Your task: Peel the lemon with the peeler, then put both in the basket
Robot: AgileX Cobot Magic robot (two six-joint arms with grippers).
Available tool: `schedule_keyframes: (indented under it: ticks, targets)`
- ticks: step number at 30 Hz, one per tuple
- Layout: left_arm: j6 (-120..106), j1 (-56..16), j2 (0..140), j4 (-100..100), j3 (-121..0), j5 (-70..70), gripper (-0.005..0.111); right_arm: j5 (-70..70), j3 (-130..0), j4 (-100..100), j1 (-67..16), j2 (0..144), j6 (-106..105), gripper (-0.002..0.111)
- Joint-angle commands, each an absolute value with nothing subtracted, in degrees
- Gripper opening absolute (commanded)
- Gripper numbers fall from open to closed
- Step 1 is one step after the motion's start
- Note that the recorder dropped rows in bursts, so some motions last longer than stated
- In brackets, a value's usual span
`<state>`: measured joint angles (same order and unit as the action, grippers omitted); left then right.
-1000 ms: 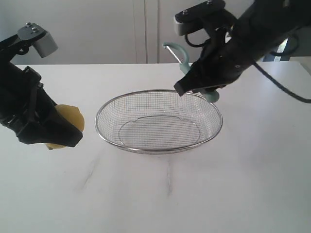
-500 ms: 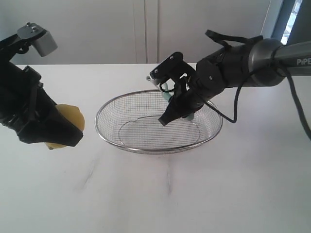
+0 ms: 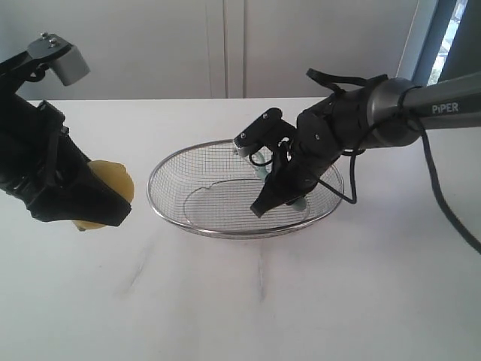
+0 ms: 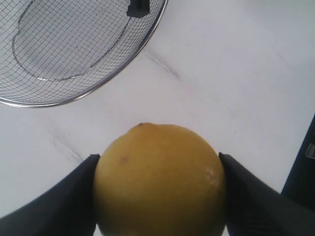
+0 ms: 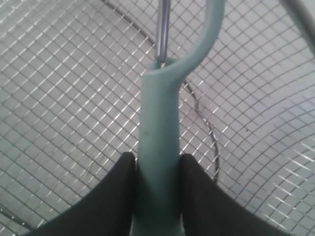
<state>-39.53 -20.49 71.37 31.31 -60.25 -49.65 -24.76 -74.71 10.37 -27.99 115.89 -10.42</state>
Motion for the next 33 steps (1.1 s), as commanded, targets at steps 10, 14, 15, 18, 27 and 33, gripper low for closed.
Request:
schedule_keyframes:
  ticks: [10, 14, 15, 18, 27, 33]
  targets:
    - [-39.6, -20.8, 70.7, 32.9, -60.7, -50.4, 0.000, -26.1, -74.8, 10.7, -28.0, 116.6, -10.7, 0.021]
    - [-39.9, -20.8, 70.7, 32.9, -60.7, -50.4, 0.000, -26.3, -74.8, 10.7, -28.0, 116.6, -10.7, 0.042]
    - [-39.9, -20.8, 70.7, 32.9, -60.7, -50.4, 0.000, -26.3, -74.8, 10.7, -28.0, 116.6, -10.7, 0.048]
    - [-39.9, -20.8, 70.7, 32.9, -60.7, -50.5, 0.000, -26.3, -74.8, 10.7, -28.0, 116.4, -10.7, 0.061]
    - [-39.9, -20.8, 70.7, 32.9, -60.7, -50.5, 0.000, -27.0, -74.8, 10.4, -28.0, 107.7, -10.1, 0.066]
    - [-39.9, -20.8, 70.7, 32.9, -60.7, -50.5, 0.000, -39.7, -74.8, 10.4, -28.0, 95.7, -8.8, 0.055]
